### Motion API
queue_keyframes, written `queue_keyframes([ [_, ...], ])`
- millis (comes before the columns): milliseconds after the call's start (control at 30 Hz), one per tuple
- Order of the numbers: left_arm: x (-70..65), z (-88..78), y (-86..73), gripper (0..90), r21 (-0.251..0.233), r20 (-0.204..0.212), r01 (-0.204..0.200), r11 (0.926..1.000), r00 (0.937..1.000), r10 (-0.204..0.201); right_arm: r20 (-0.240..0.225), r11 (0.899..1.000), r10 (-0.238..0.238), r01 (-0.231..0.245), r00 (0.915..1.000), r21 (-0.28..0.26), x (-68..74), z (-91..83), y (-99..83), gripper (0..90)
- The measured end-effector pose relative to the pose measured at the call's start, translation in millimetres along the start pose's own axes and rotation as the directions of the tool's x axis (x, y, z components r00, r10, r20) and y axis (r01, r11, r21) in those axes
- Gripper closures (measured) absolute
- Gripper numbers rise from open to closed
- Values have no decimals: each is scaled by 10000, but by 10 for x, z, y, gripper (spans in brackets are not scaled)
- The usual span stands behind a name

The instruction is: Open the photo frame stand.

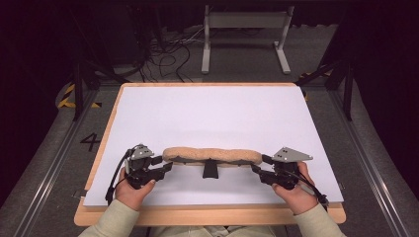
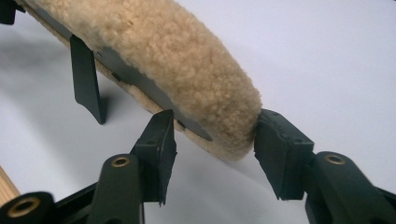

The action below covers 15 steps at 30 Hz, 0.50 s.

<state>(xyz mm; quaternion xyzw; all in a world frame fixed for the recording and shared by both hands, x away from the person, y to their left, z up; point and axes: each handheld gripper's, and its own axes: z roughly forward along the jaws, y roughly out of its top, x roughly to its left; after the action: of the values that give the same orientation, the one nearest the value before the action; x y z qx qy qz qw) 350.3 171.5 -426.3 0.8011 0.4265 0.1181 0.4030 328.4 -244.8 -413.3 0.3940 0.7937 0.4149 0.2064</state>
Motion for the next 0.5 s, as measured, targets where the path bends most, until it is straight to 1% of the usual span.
queue_keyframes([
  [33, 7, 2, -3, 569, 69, -3, 32, 10000, 10000, -32, -133, 9995, -309, 310, 9994, 39, -26, 0, 1, 459],
  [100, 7, -9, -18, 612, 173, -17, 56, 9998, 10000, -56, -337, 9973, -704, 710, 9969, 159, -58, -4, 4, 459],
  [133, 4, -24, -28, 636, 185, -30, -14, 9998, 10000, 14, -466, 9967, -782, 792, 9959, 200, -74, -10, 6, 460],
  [200, -16, -65, -46, 681, 235, -3, -4, 9997, 10000, 4, -601, 9950, -966, 978, 9935, 176, -110, -33, 9, 461],
  [233, -24, -80, -52, 706, 206, 1, -141, 9997, 9999, 141, -606, 9948, -987, 999, 9933, 184, -124, -42, 11, 461],
  [267, -24, -80, -52, 729, 206, 1, -141, 9997, 9999, 141, -606, 9948, -987, 999, 9933, 184, -124, -42, 11, 461],
  [300, -43, -96, -61, 729, 233, 27, -200, 9995, 9998, 200, -610, 9951, -964, 976, 9935, 169, -139, -57, 13, 462],
  [367, -68, -100, -69, 778, 305, 243, -327, 9990, 9992, 320, -534, 9939, -1082, 1091, 9927, 148, -176, -87, 14, 461],
  [400, -75, -89, -67, 813, 355, 310, -462, 9983, 9985, 451, -493, 9944, -1036, 1045, 9934, 157, -187, -98, 13, 463],
  [467, -91, -61, -66, 878, 495, 383, -592, 9970, 9976, 574, -478, 9945, -1033, 1040, 9935, 135, -208, -116, 14, 484],
  [500, -93, -46, -64, 899, 462, 388, -702, 9965, 9969, 685, -483, 9944, -1040, 1048, 9934, 147, -218, -124, 15, 492],
])
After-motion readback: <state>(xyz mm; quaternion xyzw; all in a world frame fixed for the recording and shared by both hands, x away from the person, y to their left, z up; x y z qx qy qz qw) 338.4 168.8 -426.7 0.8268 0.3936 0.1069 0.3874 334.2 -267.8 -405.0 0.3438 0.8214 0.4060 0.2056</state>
